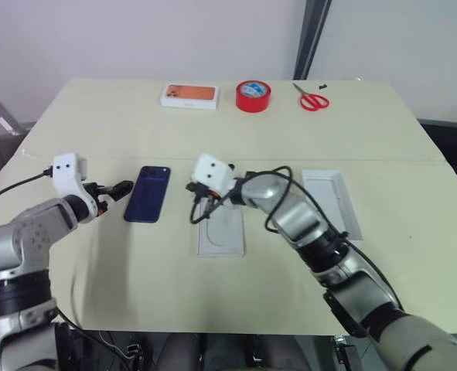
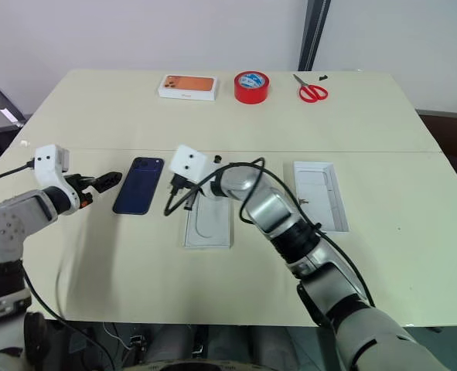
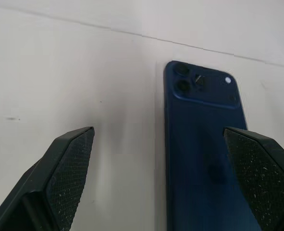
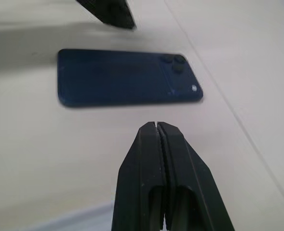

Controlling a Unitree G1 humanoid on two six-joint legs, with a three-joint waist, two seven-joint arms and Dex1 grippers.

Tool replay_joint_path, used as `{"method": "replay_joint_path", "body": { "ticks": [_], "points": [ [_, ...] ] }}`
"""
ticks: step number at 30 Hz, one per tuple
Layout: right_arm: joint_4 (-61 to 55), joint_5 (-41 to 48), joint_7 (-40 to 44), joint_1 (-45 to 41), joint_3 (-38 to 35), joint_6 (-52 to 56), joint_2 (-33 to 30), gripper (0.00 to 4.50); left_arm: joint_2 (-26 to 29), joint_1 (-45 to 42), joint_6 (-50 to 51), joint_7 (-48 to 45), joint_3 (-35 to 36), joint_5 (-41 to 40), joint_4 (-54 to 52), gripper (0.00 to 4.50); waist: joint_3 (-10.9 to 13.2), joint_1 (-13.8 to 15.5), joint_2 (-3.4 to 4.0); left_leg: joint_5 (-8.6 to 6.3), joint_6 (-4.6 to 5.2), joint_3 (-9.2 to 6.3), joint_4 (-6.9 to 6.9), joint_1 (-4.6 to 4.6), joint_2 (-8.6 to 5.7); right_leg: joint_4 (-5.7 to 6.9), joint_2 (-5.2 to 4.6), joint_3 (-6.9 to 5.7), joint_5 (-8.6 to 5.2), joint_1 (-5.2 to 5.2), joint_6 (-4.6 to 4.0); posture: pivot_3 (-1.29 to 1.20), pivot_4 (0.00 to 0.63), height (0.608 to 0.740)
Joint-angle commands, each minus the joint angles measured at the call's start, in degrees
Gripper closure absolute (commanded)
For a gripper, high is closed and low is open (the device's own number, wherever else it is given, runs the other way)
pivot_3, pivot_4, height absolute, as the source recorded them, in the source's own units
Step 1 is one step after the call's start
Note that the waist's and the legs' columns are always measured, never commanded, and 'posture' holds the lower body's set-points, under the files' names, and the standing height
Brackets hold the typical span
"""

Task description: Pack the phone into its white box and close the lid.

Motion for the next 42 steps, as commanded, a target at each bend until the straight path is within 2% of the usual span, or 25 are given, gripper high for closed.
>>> {"method": "replay_joint_path", "body": {
  "ticks": [1,6,9,17,32,42],
  "points": [
    [0.7,-2.5,-0.9,-1.0,1.7,-2.3,2.0,4.44,0.6,-2.9,1.6,-0.7,-0.8,0.4,4.8,0.0,0.0,-0.1,-0.01,0.02,-0.03,0.02,0.02,-0.07,0.0,0.06,0.0,0.03,0.0,-0.13,0.0,0.0,0.15,0.74],
    [1.3,-5.3,-1.3,-0.5,4.0,-2.4,3.6,4.44,0.7,-5.2,5.5,-4.6,-6.0,0.5,9.8,0.0,0.0,-0.1,-0.01,0.08,-0.14,0.07,0.02,-0.11,-0.01,0.16,0.0,0.09,0.0,-0.26,0.0,0.0,0.15,0.74],
    [1.4,-7.0,-1.5,-0.4,4.8,-2.3,3.9,4.44,0.5,-5.9,6.9,-6.8,-6.8,-0.1,11.3,0.0,0.0,-0.1,0.0,0.08,-0.15,0.07,0.02,-0.1,-0.01,0.2,0.0,0.1,0.0,-0.27,0.0,0.0,0.15,0.74],
    [2.0,-11.9,-0.7,-0.8,7.2,-1.4,2.4,4.44,-1.0,-2.4,14.5,-11.3,-9.7,-3.5,2.9,0.0,0.0,0.1,0.01,0.09,-0.15,0.06,0.02,-0.1,-0.04,0.2,-0.05,0.11,0.0,-0.26,0.0,0.0,0.15,0.74],
    [7.0,-21.7,1.0,-2.5,11.7,-6.0,1.1,4.44,-6.9,2.3,21.8,-10.2,-7.0,-5.4,-9.7,0.0,-0.1,0.1,0.02,0.08,-0.14,0.07,0.01,-0.09,-0.05,0.18,-0.05,0.12,0.0,-0.24,0.0,0.0,0.15,0.74],
    [7.4,-26.7,1.2,-2.7,11.4,-9.5,-0.2,4.44,-10.7,2.5,24.2,-8.7,-4.0,-4.3,-11.6,0.0,-0.1,0.4,0.02,0.09,-0.15,0.06,0.01,-0.08,-0.07,0.15,-0.07,0.12,0.0,-0.2,0.0,0.0,0.15,0.74]
  ]
}}
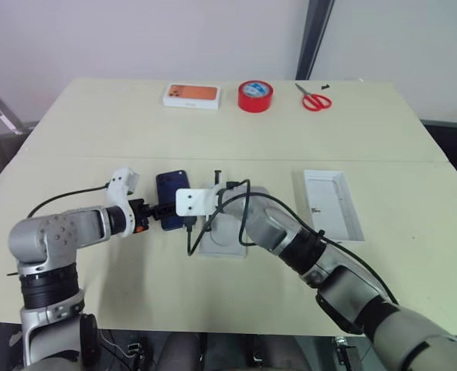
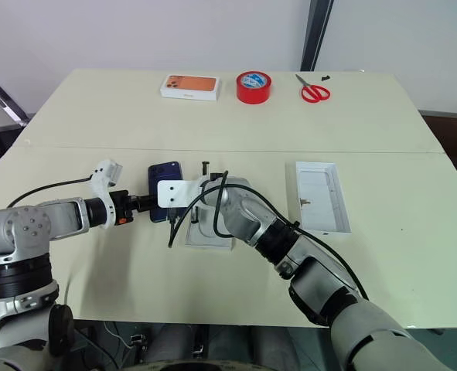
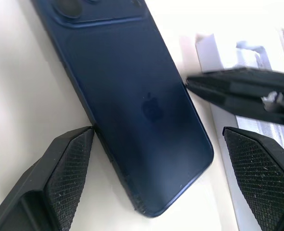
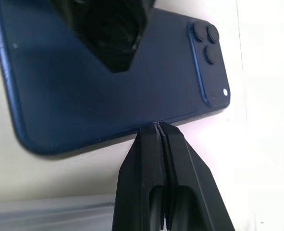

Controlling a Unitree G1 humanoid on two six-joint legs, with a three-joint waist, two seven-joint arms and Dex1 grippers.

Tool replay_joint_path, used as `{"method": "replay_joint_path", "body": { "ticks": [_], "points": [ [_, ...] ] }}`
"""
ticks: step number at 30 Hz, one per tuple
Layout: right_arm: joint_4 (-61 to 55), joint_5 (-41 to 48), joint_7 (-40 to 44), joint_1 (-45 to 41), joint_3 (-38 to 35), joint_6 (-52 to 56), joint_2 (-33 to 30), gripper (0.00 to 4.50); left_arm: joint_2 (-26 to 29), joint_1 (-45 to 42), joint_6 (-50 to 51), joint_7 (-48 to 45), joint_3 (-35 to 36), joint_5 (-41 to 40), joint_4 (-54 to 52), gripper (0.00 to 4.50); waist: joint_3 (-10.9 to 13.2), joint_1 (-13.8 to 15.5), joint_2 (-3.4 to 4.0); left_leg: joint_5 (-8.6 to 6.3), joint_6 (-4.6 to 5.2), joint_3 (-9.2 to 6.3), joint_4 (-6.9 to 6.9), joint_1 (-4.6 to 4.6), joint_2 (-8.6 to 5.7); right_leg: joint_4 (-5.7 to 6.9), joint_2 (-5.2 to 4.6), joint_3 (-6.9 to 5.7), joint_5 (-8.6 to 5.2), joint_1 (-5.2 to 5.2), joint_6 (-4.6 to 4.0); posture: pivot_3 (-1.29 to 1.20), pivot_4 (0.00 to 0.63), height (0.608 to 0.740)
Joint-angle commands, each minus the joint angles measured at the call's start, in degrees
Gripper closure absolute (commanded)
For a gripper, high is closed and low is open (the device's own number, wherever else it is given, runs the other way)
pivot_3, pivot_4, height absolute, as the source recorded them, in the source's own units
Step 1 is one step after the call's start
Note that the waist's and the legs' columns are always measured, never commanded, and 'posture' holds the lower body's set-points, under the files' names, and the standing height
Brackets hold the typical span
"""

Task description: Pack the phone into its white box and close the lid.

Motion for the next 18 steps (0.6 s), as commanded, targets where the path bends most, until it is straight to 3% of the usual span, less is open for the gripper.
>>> {"method": "replay_joint_path", "body": {
  "ticks": [1,9,18],
  "points": [
    [-0.3,-2.5,-0.6,-1.2,0.4,-2.0,-0.3,4.44,-2.4,0.8,3.0,0.4,0.4,-1.2,1.7,0.0,0.0,0.0,0.0,0.0,0.0,0.0,0.0,0.0,0.0,-0.01,0.0,0.0,0.0,0.0,0.0,0.0,0.15,0.74],
    [0.7,-7.1,-0.8,-2.6,0.8,-5.9,-2.0,4.44,-2.9,0.9,2.3,1.9,6.0,-0.5,1.7,0.0,0.0,-0.3,-0.01,0.17,-0.31,-0.01,0.0,0.0,-0.01,-0.02,0.01,0.0,0.0,0.0,0.0,0.0,0.15,0.74],
    [6.3,-9.8,0.4,-4.4,2.5,-12.8,-1.1,4.44,-3.3,1.2,1.9,2.6,6.6,-0.9,0.8,0.0,0.0,-0.5,-0.01,0.21,-0.37,-0.02,-0.04,0.03,0.01,0.01,0.04,0.01,0.0,-0.01,0.0,0.0,0.15,0.74]
  ]
}}
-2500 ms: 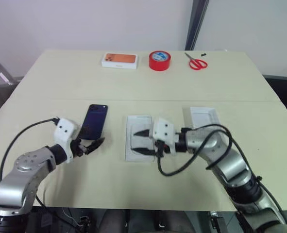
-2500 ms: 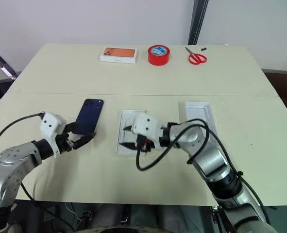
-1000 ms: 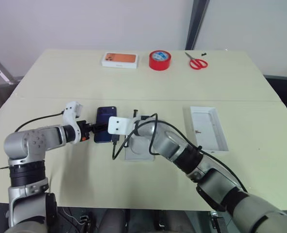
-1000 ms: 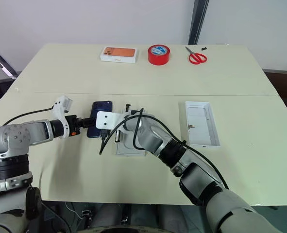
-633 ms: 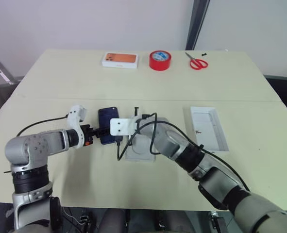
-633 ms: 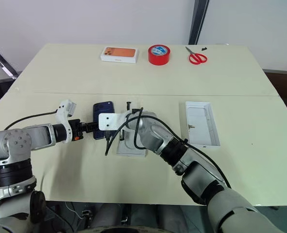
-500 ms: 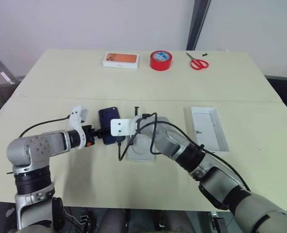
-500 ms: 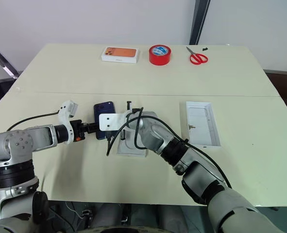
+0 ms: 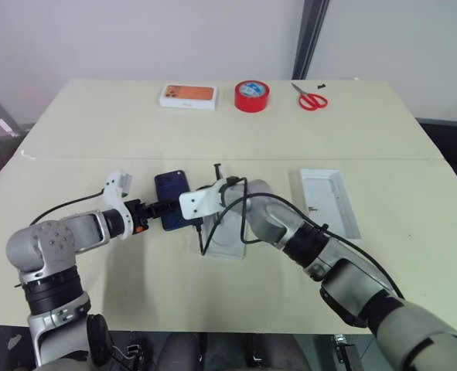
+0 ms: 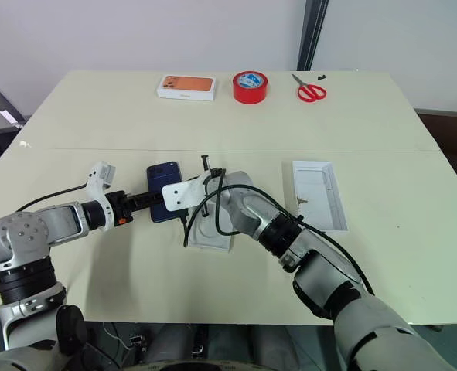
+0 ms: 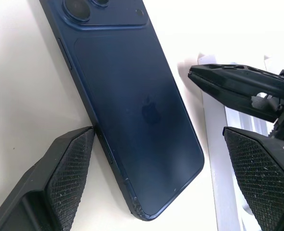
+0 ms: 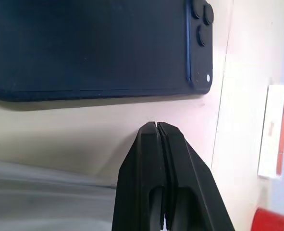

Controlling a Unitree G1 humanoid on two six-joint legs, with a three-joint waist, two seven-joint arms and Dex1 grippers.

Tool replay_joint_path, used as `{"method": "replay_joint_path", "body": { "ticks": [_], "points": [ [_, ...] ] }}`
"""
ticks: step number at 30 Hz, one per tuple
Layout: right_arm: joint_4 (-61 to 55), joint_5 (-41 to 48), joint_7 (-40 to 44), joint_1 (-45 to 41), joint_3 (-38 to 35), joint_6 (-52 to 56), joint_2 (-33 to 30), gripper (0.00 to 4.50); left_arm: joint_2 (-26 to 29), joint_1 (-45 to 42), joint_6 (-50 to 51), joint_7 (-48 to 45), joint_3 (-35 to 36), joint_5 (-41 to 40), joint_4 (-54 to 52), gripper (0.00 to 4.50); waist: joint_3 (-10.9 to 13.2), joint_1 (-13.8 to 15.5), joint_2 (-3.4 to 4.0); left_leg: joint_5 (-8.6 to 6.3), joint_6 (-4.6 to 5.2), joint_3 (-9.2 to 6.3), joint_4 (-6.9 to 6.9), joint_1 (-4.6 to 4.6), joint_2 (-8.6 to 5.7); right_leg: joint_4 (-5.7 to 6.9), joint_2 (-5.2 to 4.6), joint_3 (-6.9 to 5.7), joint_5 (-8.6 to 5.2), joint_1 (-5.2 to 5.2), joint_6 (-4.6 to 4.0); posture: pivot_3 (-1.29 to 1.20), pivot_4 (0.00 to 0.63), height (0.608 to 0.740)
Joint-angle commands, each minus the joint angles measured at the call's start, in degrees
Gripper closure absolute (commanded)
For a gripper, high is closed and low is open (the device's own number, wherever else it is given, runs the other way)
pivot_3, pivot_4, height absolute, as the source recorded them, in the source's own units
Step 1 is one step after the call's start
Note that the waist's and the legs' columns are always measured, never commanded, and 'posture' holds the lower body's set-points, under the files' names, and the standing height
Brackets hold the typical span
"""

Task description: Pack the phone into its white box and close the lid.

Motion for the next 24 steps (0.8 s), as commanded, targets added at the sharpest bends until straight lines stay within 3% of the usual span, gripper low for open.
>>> {"method": "replay_joint_path", "body": {
  "ticks": [1,9,24],
  "points": [
    [0.9,-0.4,1.7,-1.5,0.8,-3.3,0.7,4.44,-0.4,0.7,0.7,0.7,-0.6,-0.3,-0.1,0.0,0.0,0.0,0.0,0.0,0.0,0.0,0.0,0.0,0.0,0.0,0.0,0.0,0.0,0.0,0.0,0.0,0.15,0.74],
    [2.1,1.2,6.0,-1.4,0.6,-6.5,2.7,4.44,-0.9,-0.8,0.4,1.3,-1.1,-0.6,0.4,0.0,0.0,0.0,-0.01,0.01,-0.01,0.0,-0.01,0.01,0.01,0.0,0.01,0.0,0.0,0.01,0.0,0.0,0.15,0.74],
    [-7.2,3.9,13.1,4.9,-3.3,-2.9,2.2,4.44,-5.4,-6.8,4.1,2.6,3.0,-2.0,3.1,0.0,0.0,-0.2,-0.06,0.01,-0.02,0.0,-0.01,0.0,0.01,0.0,0.02,-0.01,0.0,0.01,0.0,0.0,0.15,0.74]
  ]
}}
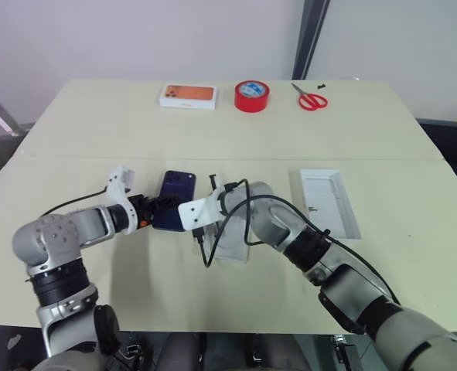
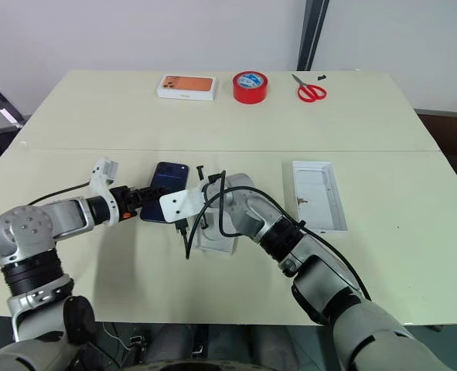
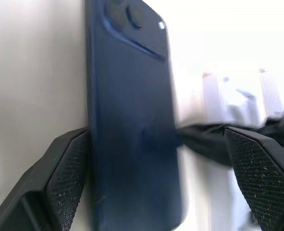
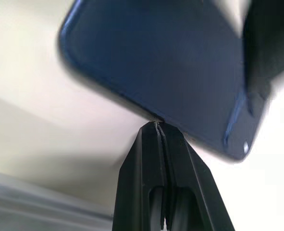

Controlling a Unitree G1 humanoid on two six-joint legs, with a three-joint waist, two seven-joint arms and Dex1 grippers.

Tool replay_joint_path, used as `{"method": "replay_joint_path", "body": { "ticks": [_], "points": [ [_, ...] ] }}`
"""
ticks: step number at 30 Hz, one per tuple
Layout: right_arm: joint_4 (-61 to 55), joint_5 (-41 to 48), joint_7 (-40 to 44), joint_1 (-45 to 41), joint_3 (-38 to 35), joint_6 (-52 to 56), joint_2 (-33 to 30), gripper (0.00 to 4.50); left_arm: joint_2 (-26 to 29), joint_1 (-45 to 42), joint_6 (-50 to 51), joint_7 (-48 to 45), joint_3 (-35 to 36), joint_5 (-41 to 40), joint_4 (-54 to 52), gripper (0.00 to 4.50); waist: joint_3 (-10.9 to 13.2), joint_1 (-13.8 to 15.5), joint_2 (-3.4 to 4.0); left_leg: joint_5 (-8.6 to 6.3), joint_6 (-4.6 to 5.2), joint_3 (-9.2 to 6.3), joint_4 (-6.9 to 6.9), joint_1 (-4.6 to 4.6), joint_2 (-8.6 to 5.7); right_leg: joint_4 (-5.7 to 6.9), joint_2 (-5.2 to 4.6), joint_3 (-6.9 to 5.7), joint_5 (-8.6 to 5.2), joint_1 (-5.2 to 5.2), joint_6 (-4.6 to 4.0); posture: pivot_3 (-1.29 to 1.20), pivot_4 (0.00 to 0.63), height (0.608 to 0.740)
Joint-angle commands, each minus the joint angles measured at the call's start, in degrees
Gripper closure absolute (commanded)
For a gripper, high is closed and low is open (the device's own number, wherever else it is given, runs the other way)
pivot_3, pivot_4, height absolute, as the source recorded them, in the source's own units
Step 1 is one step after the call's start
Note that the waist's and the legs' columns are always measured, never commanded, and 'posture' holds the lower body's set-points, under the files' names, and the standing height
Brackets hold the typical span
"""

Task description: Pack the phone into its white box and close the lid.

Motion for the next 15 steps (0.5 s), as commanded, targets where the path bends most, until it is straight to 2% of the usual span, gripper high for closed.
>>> {"method": "replay_joint_path", "body": {
  "ticks": [1,9,15],
  "points": [
    [-2.3,0.9,0.7,0.8,0.7,0.1,1.1,4.44,0.1,-1.9,0.9,-0.3,1.2,-1.1,0.3,0.0,0.0,-0.4,0.0,0.0,0.0,0.0,-0.01,0.0,0.01,0.01,0.01,0.0,0.0,-0.01,0.0,0.0,0.15,0.74],
    [-2.9,0.6,0.7,1.3,0.5,0.3,1.0,4.44,2.2,-2.0,-0.5,0.5,1.6,0.4,1.4,0.0,0.0,-1.2,0.0,0.04,-0.07,-0.04,-0.02,0.0,0.03,0.06,0.03,-0.02,0.0,-0.03,0.0,0.0,0.15,0.74],
    [-3.0,0.5,0.4,1.4,0.3,0.3,0.8,4.44,4.9,-2.2,0.0,0.4,5.5,-0.3,2.6,0.0,0.0,-1.3,0.0,0.05,-0.08,-0.04,-0.02,0.0,0.03,0.06,0.03,-0.01,0.0,-0.05,0.0,0.0,0.15,0.74]
  ]
}}
